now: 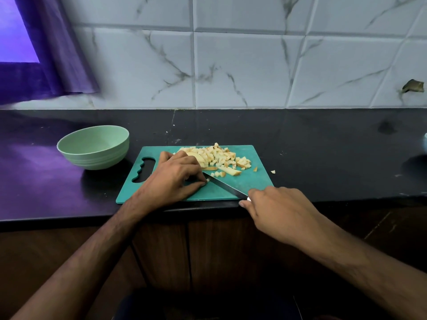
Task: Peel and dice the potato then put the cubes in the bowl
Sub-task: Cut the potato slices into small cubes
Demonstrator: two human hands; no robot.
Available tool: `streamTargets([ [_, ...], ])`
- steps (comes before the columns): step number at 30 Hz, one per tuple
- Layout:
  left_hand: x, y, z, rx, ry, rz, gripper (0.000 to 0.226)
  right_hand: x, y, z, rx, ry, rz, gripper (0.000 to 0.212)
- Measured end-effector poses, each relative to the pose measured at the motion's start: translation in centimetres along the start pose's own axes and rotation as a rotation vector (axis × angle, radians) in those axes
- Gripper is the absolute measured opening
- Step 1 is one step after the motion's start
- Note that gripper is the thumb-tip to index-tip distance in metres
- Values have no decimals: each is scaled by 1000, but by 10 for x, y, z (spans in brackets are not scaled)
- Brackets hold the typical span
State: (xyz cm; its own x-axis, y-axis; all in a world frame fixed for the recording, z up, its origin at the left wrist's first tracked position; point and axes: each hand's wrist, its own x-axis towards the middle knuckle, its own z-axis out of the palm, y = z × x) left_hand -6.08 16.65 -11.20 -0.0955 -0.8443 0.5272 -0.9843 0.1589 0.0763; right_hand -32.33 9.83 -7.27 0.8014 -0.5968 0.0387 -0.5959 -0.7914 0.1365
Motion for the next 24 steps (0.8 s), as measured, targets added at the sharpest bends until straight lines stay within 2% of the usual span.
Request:
streamTargets([
  [5,-2,0,0,-28,59,-63,13,2,13,-10,75,-95,34,39],
  [8,-2,-2,0,-23,63,-84,8,-12,17,-12,46,-76,41,41],
  [15,-2,-1,0,-30,133,-97,14,-11,5,-4,0,-64,8,38],
  [22,-4,-1,-2,-39,100,-59,12,-7,4,-4,-56,-17,-22,35],
  [24,-3,0,-3,-42,84,-53,25,-7,10,-1,-33,-8,4,38],
])
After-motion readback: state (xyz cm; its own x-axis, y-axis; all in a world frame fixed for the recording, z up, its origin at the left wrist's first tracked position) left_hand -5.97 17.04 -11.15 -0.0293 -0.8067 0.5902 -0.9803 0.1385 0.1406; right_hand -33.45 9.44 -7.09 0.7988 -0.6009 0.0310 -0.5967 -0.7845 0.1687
